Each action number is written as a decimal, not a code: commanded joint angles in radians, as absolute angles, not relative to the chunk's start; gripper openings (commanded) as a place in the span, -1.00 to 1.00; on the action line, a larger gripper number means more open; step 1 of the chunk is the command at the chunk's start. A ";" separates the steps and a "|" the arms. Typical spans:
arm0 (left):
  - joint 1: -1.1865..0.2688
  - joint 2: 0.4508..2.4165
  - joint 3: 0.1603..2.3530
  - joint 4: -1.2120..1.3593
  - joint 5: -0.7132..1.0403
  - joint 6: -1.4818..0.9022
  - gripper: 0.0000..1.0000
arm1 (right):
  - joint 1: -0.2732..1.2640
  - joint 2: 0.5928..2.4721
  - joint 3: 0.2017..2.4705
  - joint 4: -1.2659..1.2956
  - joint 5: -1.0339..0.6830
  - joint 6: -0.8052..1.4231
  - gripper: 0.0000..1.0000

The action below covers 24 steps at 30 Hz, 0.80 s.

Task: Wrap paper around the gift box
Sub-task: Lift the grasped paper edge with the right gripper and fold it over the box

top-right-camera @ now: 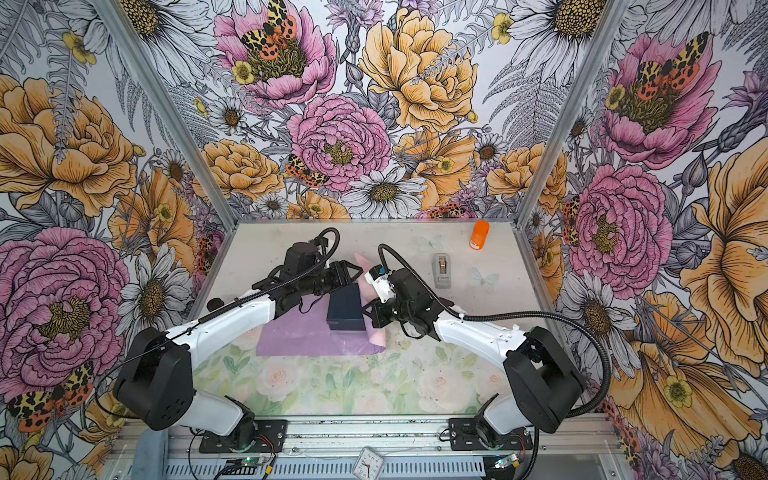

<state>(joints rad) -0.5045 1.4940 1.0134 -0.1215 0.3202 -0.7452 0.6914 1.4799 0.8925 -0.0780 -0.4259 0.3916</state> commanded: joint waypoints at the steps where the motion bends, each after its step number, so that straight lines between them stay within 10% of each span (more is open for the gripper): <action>1: -0.489 1.520 0.999 -0.101 0.351 -0.764 0.11 | 0.709 1.513 0.942 -0.076 -0.414 0.365 -0.98; 15: -0.443 1.538 0.973 -0.156 0.321 -0.735 -0.87 | 0.741 1.565 0.998 -0.077 -0.405 0.360 -0.91; 24: -0.414 1.544 0.953 -0.203 0.301 -0.684 -1.00 | 0.692 1.465 0.990 -0.106 -0.426 0.439 0.21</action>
<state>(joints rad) -0.4267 1.5345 0.9691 -0.1787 0.3260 -0.7242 0.7212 1.5295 0.9718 -0.1024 -0.4191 0.4007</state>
